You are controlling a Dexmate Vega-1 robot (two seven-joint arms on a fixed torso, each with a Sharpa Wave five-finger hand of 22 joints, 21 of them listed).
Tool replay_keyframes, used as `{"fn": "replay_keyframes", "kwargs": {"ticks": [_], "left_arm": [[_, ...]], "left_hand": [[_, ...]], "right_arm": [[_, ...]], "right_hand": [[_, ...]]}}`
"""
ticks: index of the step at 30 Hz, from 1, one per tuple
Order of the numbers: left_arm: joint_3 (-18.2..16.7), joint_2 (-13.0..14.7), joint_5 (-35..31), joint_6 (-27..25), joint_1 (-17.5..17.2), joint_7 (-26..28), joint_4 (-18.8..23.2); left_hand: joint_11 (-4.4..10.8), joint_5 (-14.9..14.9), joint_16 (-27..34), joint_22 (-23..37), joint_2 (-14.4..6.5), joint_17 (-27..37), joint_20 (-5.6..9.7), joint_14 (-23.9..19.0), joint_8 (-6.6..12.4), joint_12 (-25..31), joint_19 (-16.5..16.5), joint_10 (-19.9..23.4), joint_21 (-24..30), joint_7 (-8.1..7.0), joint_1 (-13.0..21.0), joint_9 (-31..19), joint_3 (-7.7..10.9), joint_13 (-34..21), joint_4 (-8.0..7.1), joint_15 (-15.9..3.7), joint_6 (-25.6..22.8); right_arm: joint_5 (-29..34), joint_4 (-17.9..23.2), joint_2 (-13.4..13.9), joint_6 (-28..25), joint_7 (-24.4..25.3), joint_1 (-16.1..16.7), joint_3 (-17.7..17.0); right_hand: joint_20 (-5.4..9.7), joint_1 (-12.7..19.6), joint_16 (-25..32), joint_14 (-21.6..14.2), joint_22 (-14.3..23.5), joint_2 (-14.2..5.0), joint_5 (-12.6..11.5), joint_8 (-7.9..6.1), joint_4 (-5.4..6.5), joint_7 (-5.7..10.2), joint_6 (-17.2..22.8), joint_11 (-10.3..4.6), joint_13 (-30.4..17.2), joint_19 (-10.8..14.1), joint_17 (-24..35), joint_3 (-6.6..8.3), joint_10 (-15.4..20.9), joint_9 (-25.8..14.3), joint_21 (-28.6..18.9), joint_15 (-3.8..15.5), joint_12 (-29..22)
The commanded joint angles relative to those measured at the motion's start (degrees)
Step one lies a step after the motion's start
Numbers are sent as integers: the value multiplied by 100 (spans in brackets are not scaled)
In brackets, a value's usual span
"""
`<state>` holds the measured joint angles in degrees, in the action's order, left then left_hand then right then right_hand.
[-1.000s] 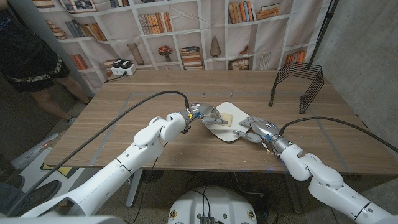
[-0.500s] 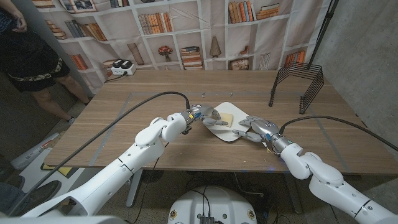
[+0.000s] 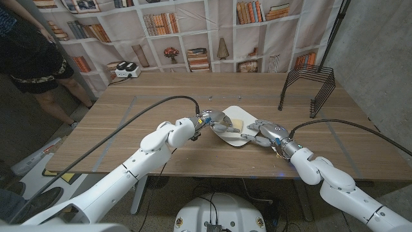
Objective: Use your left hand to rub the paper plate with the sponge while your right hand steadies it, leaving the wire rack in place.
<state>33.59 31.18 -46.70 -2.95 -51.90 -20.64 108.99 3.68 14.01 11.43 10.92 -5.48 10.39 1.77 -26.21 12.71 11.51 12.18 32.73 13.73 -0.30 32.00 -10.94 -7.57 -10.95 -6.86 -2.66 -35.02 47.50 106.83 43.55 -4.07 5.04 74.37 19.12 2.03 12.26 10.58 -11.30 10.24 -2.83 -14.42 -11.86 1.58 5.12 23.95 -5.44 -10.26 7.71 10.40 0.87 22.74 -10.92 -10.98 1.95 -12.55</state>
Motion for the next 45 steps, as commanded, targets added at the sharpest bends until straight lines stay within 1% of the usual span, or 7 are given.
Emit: {"fn": "replay_keyframes", "kwargs": {"ticks": [1,11,15,20,39,43,45], "left_arm": [[154,-173,29,241,129,190,-129],[275,-300,-76,228,344,126,-374],[260,-261,-82,227,300,116,-314],[283,-196,-347,76,257,96,-194],[475,-250,-569,35,265,-85,-390],[477,-221,-556,44,229,-167,-292],[459,-188,-502,146,192,-99,-235]], "left_hand": [[2,31,9,15,-22,18,63,-13,-29,17,114,19,32,13,70,7,-19,0,38,-216,26],[-12,32,-3,15,-44,18,118,-2,-43,0,180,-5,51,47,104,7,-16,1,51,-198,40],[-4,32,-4,15,-50,18,120,-5,-46,1,175,0,46,34,113,7,-15,1,54,-196,42],[-5,31,-2,14,-59,18,113,-18,-32,3,163,12,37,25,129,7,-15,1,60,-201,-5],[21,22,36,12,-84,18,114,-175,30,52,200,203,31,8,181,9,-32,0,77,-245,-246],[27,18,46,11,-90,17,122,-226,51,68,225,271,35,11,193,10,-38,1,80,-248,-329],[33,14,71,11,-97,17,120,-317,63,82,242,333,37,11,201,12,-44,1,80,-243,-391]], "right_arm": [[17,68,2,-90,61,74,-46],[-42,137,-2,-185,86,212,-111],[-35,162,8,-226,71,238,-117],[-50,170,9,-237,60,240,-115],[-113,174,42,-240,-51,239,-115],[-99,182,60,-237,-80,216,-111],[-94,186,60,-241,-85,209,-111]], "right_hand": [[265,22,20,-48,30,-61,-26,15,-1,-25,58,4,-25,14,-5,-24,48,3,-42,17,-18],[264,27,19,-55,29,-64,-30,17,-5,-27,67,4,-25,13,-5,-26,54,3,-43,24,-17],[265,29,19,-58,29,-65,-32,16,-7,-27,74,3,-25,14,-5,-28,58,3,-43,25,-17],[262,31,18,-59,29,-67,-34,17,-9,-26,75,7,-25,13,-5,-29,60,3,-43,20,-15],[263,39,13,-61,29,-73,-39,25,-15,-32,77,17,-26,14,-4,-35,69,2,-44,20,-12],[260,40,13,-63,29,-74,-41,22,-16,-41,87,18,-26,13,-4,-36,70,2,-43,26,-11],[263,41,13,-64,29,-74,-41,22,-16,-40,88,20,-26,15,-4,-37,71,2,-44,26,-11]]}}
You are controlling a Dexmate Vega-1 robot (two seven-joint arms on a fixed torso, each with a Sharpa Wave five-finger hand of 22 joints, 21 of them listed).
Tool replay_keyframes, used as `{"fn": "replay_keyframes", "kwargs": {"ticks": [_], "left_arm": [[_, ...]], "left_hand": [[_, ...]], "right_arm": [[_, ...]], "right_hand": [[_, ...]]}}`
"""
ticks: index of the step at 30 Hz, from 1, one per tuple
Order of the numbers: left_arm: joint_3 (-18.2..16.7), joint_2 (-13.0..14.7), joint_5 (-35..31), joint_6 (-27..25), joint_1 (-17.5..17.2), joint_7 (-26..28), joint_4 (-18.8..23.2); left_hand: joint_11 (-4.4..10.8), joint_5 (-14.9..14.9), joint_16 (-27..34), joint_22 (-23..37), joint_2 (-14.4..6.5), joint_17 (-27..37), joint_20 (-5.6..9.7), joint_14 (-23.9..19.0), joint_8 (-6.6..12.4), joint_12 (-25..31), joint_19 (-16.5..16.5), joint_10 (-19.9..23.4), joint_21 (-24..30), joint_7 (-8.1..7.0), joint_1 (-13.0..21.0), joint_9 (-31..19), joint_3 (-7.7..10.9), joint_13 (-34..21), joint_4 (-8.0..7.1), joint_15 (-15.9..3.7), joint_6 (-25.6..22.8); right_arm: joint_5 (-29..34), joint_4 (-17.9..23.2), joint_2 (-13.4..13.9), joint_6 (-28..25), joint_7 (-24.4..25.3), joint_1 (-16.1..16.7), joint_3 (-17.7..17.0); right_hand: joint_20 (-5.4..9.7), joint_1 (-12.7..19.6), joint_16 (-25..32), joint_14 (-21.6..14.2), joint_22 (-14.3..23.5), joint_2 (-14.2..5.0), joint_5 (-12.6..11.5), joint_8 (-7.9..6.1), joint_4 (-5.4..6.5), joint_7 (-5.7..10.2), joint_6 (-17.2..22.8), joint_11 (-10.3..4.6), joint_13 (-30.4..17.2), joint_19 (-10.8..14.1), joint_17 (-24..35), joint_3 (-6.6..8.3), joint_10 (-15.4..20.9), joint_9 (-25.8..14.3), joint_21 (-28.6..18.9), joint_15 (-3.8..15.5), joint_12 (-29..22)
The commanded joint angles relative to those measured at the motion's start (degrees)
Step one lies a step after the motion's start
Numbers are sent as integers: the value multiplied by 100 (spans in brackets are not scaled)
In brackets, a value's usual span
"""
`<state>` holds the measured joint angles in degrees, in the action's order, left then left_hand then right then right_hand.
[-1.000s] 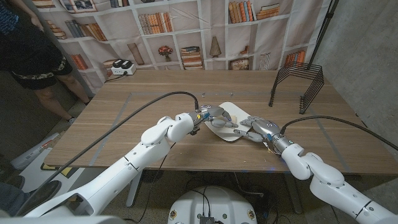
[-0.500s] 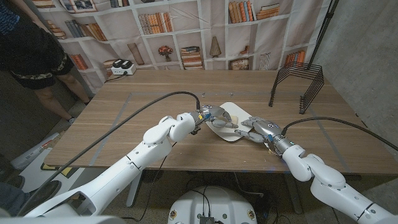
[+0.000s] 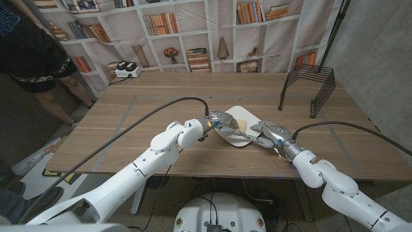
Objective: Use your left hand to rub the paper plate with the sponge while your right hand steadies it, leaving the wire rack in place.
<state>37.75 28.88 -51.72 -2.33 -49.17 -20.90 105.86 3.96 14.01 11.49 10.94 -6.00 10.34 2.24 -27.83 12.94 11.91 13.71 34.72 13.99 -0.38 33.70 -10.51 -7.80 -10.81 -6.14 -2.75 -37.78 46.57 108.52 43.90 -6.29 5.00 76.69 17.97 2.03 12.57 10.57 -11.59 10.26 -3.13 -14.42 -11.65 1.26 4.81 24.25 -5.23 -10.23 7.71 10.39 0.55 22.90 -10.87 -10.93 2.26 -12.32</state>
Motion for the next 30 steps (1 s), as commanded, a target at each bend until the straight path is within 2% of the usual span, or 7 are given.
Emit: {"fn": "replay_keyframes", "kwargs": {"ticks": [1,4,11,21,25,30], "left_arm": [[39,55,25,136,-95,-42,105],[83,29,6,232,-81,37,100],[281,-237,12,341,140,64,-352],[589,-480,-525,231,487,109,-860],[608,-488,-637,146,586,-37,-947],[492,-346,-637,79,520,-149,-758]], "left_hand": [[1,12,68,9,-47,21,73,-179,41,51,109,172,16,18,36,-31,-23,-13,9,-235,-133],[17,10,70,9,-51,20,71,-208,47,55,151,206,29,14,46,-31,-27,-12,12,-241,-172],[16,7,77,8,-55,19,73,-257,43,49,166,223,29,30,55,-30,-32,-12,14,-248,-190],[18,3,65,9,-73,19,76,-270,34,39,181,239,28,14,68,-29,-36,-12,13,-251,-213],[20,2,69,9,-79,19,78,-293,36,36,185,247,28,19,73,-29,-36,-12,13,-254,-230],[16,0,71,8,-90,19,98,-324,47,44,209,291,33,24,83,-29,-36,-12,14,-259,-282]], "right_arm": [[-2,14,31,-5,-73,-26,4],[0,12,30,-2,-61,-26,1],[-4,38,27,-32,-40,22,-22],[-42,83,36,-90,-7,158,-74],[-47,109,31,-125,37,222,-99],[-36,135,33,-169,80,278,-120]], "right_hand": [[262,10,13,-34,27,-44,-41,2,16,-3,55,-2,-29,15,-4,-6,53,-4,-49,-4,-33],[261,12,13,-35,27,-44,-42,2,15,-3,59,-3,-29,14,-3,-7,58,-4,-48,-6,-34],[262,14,12,-35,27,-47,-44,2,13,-6,64,-1,-29,16,-3,-8,60,-4,-49,0,-33],[265,17,14,-44,27,-48,-47,-4,10,2,89,-1,-29,15,-3,-13,58,-4,-49,2,-29],[264,19,14,-48,27,-49,-48,-5,8,0,97,-2,-29,18,-3,-14,68,-4,-50,5,-31],[267,20,16,-57,27,-49,-50,-8,7,-8,109,-1,-29,21,-3,-17,76,-4,-51,17,-33]]}}
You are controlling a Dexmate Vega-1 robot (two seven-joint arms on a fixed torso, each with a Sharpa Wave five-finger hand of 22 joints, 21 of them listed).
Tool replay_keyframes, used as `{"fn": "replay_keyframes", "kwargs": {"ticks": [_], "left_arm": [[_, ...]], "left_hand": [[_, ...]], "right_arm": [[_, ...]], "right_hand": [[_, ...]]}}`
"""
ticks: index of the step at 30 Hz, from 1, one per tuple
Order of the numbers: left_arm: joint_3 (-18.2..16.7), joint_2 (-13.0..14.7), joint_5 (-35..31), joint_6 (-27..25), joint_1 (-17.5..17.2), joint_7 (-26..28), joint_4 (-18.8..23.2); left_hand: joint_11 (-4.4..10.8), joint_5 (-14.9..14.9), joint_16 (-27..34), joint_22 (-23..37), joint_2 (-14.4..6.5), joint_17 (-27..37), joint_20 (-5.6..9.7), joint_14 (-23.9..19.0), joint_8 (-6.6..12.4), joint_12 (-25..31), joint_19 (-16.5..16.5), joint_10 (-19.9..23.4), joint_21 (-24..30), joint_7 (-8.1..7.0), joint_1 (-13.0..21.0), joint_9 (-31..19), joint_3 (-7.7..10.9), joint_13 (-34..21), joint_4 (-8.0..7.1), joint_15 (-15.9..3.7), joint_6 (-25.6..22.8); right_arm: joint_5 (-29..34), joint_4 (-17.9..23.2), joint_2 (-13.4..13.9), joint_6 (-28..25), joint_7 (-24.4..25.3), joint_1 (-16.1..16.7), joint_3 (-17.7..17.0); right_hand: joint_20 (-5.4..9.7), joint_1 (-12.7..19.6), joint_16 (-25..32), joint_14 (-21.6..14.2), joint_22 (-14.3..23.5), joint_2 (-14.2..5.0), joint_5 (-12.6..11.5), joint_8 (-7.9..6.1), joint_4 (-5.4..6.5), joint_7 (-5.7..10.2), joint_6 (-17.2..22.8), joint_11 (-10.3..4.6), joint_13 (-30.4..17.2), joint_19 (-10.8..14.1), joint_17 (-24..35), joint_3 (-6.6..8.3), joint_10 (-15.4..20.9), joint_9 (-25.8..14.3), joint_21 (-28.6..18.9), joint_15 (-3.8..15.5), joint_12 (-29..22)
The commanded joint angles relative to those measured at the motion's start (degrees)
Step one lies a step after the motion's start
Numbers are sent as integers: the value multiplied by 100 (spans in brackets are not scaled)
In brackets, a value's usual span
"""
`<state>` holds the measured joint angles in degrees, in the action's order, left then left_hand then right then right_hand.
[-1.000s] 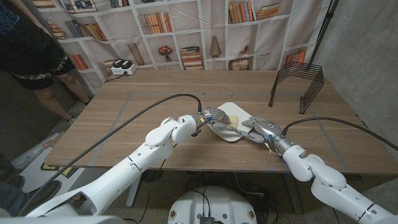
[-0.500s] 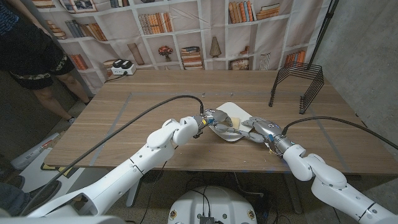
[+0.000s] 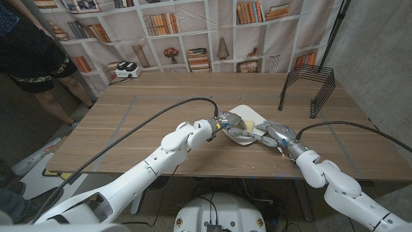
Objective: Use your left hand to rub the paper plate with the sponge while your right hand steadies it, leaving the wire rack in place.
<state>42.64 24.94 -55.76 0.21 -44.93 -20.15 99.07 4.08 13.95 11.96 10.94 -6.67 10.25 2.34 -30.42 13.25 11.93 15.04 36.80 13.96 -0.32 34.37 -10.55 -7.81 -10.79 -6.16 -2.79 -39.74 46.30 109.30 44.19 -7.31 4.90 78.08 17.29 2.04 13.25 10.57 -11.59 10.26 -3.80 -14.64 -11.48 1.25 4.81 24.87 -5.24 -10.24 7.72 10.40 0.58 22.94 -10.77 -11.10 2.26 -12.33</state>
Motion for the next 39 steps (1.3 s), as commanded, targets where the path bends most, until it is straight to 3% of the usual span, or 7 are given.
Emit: {"fn": "replay_keyframes", "kwargs": {"ticks": [1,12,21,30,39], "left_arm": [[-27,84,-245,-195,72,-229,-24],[-331,298,-432,-554,-95,-228,324],[-502,410,-131,-506,-274,-329,537],[-463,300,311,-178,-241,-262,432],[-226,32,437,130,18,-101,79]], "left_hand": [[0,6,23,8,-25,28,85,-65,19,42,86,87,38,12,17,-25,-36,-14,16,-257,-101],[-1,1,13,8,-39,27,95,-88,2,31,110,108,39,7,32,-24,-40,-14,17,-258,-104],[15,-2,5,8,-46,27,91,-92,-7,25,113,120,36,11,41,-24,-43,-14,17,-254,-109],[8,-6,-3,8,-52,28,89,-100,-17,16,113,126,30,29,49,-24,-48,-14,16,-238,-113],[-5,-9,-9,8,-55,28,88,-107,-25,5,115,123,26,34,55,-24,-54,-14,16,-237,-119]], "right_arm": [[-8,61,0,-78,92,144,-52],[70,96,34,-99,60,125,-6],[154,98,74,-80,-91,29,85],[224,109,98,-126,-292,-39,147],[267,108,118,-134,-369,-75,169]], "right_hand": [[266,-48,16,-58,26,18,-28,-26,8,-2,55,3,-28,20,-4,-20,73,-15,-33,17,-32],[267,-45,16,-67,26,17,-30,-35,5,4,92,-2,-28,22,-4,-24,76,-15,-34,24,-30],[270,-35,31,-124,27,-16,-33,-83,4,103,260,-95,-28,23,-4,-20,216,-15,-34,34,-76],[284,-33,40,-175,27,-30,-33,-106,4,119,365,-109,-27,34,-5,-22,325,-15,-38,47,-109],[287,-34,42,-202,27,-40,-31,-118,6,119,435,-110,-26,35,-5,-25,380,-14,-38,48,-122]]}}
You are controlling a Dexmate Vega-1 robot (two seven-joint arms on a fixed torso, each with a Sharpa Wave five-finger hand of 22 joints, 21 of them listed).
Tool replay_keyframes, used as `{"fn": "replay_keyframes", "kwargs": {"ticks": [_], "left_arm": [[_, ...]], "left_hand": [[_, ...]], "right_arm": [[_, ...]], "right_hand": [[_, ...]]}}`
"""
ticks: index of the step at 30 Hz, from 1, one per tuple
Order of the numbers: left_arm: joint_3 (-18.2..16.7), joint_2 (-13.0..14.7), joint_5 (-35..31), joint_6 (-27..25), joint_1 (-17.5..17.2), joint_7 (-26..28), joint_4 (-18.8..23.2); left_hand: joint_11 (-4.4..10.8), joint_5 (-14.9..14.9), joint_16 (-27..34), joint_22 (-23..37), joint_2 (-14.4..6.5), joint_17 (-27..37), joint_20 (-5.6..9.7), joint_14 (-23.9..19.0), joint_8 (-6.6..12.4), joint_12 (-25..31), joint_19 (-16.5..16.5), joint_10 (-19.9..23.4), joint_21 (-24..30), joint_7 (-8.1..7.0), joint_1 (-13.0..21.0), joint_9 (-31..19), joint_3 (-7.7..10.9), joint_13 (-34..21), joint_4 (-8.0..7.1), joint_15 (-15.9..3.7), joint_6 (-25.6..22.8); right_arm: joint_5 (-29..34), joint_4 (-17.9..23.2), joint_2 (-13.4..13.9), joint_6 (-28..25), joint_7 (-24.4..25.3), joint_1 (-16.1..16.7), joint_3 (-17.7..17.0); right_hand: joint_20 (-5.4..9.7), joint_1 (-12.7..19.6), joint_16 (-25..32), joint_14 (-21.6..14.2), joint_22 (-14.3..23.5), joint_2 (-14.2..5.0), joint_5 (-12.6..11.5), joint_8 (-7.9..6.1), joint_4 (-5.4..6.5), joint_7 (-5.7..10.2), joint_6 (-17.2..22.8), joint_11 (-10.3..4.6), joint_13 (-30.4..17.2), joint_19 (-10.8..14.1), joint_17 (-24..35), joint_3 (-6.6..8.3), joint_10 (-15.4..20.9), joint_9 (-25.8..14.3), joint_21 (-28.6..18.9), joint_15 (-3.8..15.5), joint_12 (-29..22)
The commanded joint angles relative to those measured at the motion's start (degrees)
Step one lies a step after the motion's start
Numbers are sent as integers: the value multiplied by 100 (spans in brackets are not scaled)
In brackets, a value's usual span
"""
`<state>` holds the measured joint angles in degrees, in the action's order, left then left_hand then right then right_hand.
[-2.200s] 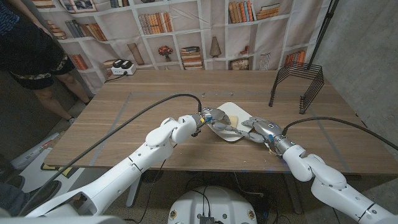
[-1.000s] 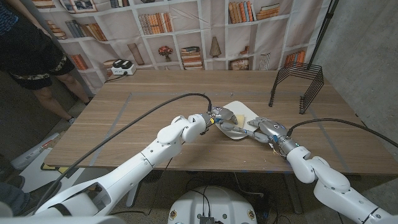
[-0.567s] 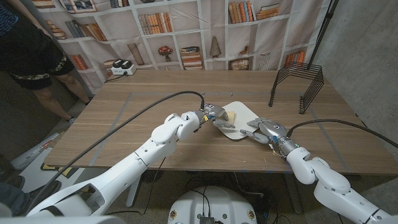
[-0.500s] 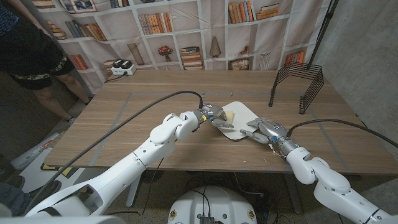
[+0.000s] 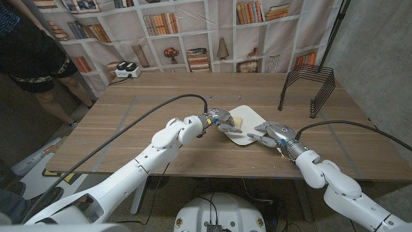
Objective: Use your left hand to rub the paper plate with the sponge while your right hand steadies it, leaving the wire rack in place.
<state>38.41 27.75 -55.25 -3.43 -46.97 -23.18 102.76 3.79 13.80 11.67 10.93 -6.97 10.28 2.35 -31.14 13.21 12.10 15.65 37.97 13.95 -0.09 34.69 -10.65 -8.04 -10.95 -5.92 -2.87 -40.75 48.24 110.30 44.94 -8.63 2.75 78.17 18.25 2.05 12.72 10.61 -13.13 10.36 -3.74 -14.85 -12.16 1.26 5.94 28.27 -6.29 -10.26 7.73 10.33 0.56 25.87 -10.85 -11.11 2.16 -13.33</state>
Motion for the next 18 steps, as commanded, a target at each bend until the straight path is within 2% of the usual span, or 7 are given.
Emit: {"fn": "replay_keyframes", "kwargs": {"ticks": [1,8,18], "left_arm": [[218,-274,370,510,249,238,-328],[297,-370,224,491,420,318,-493],[234,-240,-51,255,556,134,-504]], "left_hand": [[19,5,19,8,-25,24,89,-35,-22,-12,55,8,27,7,24,-14,-31,2,-9,-228,-18],[24,3,14,9,-29,25,84,-39,-32,-19,60,8,25,-4,29,-14,-35,1,-9,-222,-15],[34,-1,13,9,-37,25,84,-58,-38,-26,65,16,21,-2,37,-14,-38,1,-10,-226,-27]], "right_arm": [[85,9,38,-15,-163,-89,77],[113,-18,38,11,-177,-126,105],[71,-96,14,65,-184,-172,120]], "right_hand": [[290,19,40,-57,17,-48,-10,-55,6,-3,115,-12,-24,33,2,-23,101,-6,-36,57,-25],[292,16,47,-100,18,-53,-8,-71,7,6,193,-24,-24,34,2,-28,163,-5,-37,73,-41],[295,12,50,-135,18,-56,-6,-74,9,13,242,-38,-24,35,2,-34,189,-5,-37,72,-42]]}}
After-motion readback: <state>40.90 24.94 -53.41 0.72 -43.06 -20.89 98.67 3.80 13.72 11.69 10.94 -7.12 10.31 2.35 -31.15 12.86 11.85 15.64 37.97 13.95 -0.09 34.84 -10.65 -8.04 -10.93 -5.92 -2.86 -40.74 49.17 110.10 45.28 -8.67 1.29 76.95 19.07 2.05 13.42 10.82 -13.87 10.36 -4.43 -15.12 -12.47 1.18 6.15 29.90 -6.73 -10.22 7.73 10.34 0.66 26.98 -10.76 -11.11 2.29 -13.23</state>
